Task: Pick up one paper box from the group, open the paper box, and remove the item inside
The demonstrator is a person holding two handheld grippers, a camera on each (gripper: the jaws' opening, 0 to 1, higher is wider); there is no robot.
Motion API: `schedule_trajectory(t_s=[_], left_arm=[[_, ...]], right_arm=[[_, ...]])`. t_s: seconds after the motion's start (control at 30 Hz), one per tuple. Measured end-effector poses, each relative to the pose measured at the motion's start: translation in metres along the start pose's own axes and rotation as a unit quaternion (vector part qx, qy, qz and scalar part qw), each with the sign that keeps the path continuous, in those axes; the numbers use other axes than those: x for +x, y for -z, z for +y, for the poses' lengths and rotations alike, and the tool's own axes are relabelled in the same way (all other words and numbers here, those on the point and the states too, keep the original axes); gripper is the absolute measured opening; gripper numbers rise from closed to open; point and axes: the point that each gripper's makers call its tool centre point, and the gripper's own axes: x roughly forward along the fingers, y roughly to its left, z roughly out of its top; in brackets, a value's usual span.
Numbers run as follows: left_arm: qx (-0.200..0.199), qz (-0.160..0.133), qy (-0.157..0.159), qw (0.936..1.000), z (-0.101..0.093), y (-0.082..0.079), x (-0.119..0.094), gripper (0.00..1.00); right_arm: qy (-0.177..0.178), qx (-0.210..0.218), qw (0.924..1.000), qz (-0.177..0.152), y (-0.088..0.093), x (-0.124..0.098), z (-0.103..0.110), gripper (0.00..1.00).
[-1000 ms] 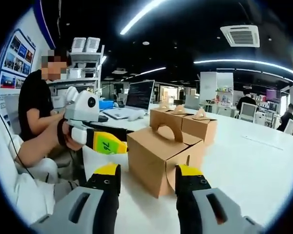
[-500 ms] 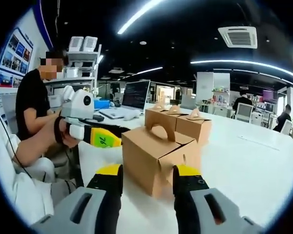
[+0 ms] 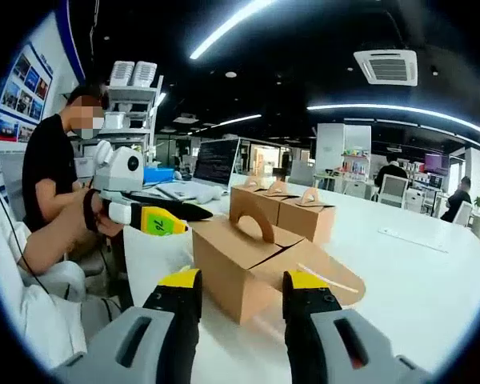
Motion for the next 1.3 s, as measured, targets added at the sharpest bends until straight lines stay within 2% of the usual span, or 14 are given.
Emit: schedule_trajectory(t_s=[0.17,0.27,0.53,0.73,0.87,1.3], left_arm=[[0.004,-0.01,-0.005,0.9999,0.003,-0.012,-0.011,0.54],[0.02,-0.008,-0.029,0.9993,0.013,-0.017,-0.021,0.48],[0.036,-0.009,-0.045,0.9983,0.026,-0.032,-0.048,0.46],[0.071,0.004,-0.051,0.9962,0.035,-0.034,-0.064,0.46],[0.064,0.004,-0.052,0.9966,0.041,-0.036,-0.073,0.47],[0.063,0.008,-0.045,0.9969,0.037,-0.035,-0.07,0.47]], right_arm=[[0.007,-0.009,0.9999,-0.007,-0.009,-0.007,-0.002,0.41],[0.035,-0.045,0.9984,-0.005,-0.017,-0.016,-0.013,0.41],[0.057,-0.049,0.997,-0.021,-0.037,-0.041,-0.025,0.4],[0.058,-0.056,0.9966,-0.017,-0.042,-0.055,-0.029,0.4],[0.048,-0.052,0.9974,-0.015,-0.043,-0.06,-0.026,0.4],[0.045,-0.054,0.9975,-0.011,-0.04,-0.055,-0.022,0.39]])
